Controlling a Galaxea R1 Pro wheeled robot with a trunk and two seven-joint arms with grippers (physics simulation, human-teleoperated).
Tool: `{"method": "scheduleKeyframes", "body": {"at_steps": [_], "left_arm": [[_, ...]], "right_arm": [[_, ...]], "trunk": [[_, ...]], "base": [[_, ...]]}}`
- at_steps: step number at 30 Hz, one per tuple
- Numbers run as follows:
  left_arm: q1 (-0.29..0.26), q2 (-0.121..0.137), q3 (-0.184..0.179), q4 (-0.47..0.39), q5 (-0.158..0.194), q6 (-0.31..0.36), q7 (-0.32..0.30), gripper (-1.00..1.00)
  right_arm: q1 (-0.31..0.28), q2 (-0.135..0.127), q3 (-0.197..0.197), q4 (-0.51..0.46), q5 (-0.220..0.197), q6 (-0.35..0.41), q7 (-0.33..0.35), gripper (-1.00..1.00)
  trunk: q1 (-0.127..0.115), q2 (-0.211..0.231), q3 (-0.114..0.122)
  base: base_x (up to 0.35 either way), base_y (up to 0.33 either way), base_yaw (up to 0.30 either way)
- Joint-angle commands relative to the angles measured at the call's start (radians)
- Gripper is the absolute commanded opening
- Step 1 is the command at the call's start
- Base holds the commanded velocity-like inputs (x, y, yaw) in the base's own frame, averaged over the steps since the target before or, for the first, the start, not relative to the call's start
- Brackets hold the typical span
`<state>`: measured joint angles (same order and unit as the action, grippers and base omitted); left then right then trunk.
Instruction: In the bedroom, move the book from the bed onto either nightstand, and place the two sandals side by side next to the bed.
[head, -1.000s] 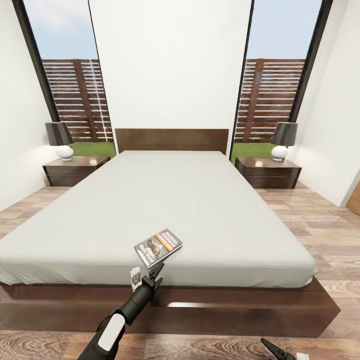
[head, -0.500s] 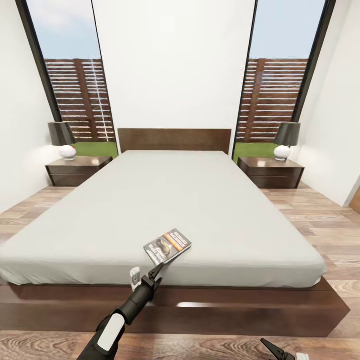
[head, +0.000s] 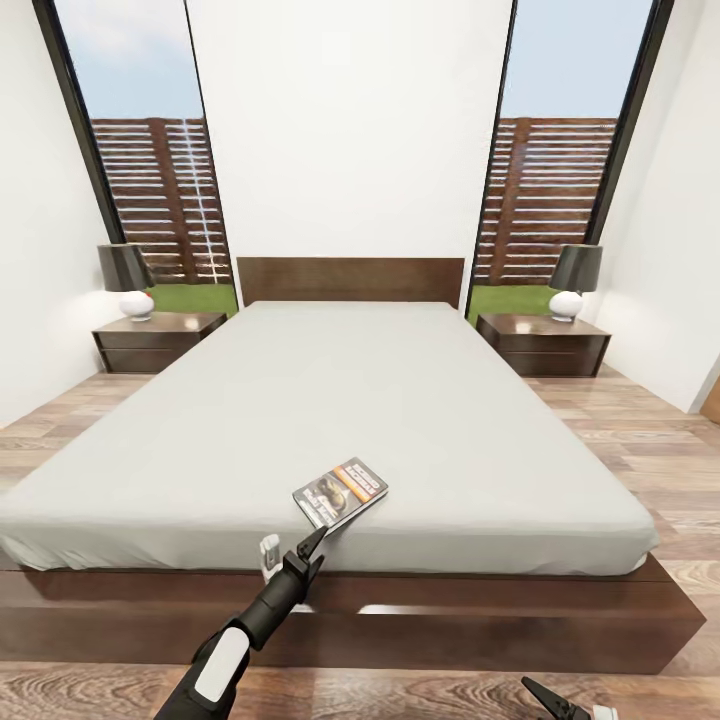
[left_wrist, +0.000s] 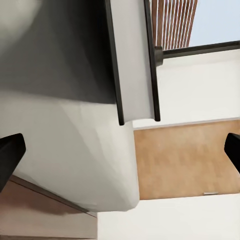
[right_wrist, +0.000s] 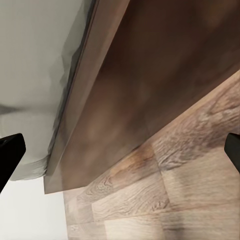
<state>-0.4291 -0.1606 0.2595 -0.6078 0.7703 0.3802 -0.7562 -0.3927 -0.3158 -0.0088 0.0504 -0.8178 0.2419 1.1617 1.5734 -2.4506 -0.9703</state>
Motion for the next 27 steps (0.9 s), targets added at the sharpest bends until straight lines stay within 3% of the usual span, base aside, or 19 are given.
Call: {"method": "scheduleKeyframes", "body": {"at_steps": [1, 27], "left_arm": [[-0.001, -0.001, 0.005, 0.000, 0.003, 0.009, -0.003, 1.00], [0.002, 0.012, 0.006, -0.028, 0.004, 0.078, -0.005, 1.00]], "right_arm": [[-0.001, 0.000, -0.001, 0.003, -0.004, 0.010, 0.005, 1.00], [-0.001, 0.000, -0.002, 0.003, -0.004, 0.010, 0.003, 1.00]], "trunk": [[0.000, 0.000, -0.001], [0.000, 0.000, -0.001]], "base": [[0.000, 0.005, 0.000], [0.000, 0.001, 0.000]]}}
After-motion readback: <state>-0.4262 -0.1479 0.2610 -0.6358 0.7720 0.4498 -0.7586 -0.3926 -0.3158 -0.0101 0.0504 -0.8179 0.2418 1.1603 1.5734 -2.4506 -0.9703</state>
